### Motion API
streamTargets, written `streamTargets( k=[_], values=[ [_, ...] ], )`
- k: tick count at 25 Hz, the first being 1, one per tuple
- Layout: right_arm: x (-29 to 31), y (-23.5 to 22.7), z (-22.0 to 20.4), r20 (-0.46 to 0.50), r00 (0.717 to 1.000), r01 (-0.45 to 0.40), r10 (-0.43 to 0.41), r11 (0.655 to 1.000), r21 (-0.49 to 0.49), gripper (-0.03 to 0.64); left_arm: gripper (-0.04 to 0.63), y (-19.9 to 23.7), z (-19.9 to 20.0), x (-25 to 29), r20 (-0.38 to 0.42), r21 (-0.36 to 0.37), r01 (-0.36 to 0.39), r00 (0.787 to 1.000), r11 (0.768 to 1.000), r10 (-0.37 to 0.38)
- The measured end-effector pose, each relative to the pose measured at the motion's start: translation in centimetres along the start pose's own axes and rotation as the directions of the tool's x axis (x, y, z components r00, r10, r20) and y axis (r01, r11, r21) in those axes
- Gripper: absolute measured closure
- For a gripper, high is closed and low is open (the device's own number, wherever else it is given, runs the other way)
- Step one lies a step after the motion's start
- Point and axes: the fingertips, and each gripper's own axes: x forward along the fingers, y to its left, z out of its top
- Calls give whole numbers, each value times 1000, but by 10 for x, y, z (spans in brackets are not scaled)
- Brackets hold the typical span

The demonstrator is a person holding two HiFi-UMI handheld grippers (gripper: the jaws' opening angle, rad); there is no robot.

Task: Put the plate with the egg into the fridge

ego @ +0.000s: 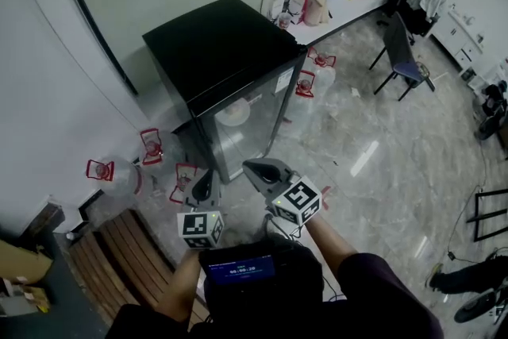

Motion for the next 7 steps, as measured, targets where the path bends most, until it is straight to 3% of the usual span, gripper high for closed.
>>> streamTargets(
  k=[7],
  values=[
    [-4, -17, 4, -1, 1000, 1, -1, 1000, 11, 609, 586, -8, 0, 18, -10, 2, 8, 1000, 1000, -8]
  ],
)
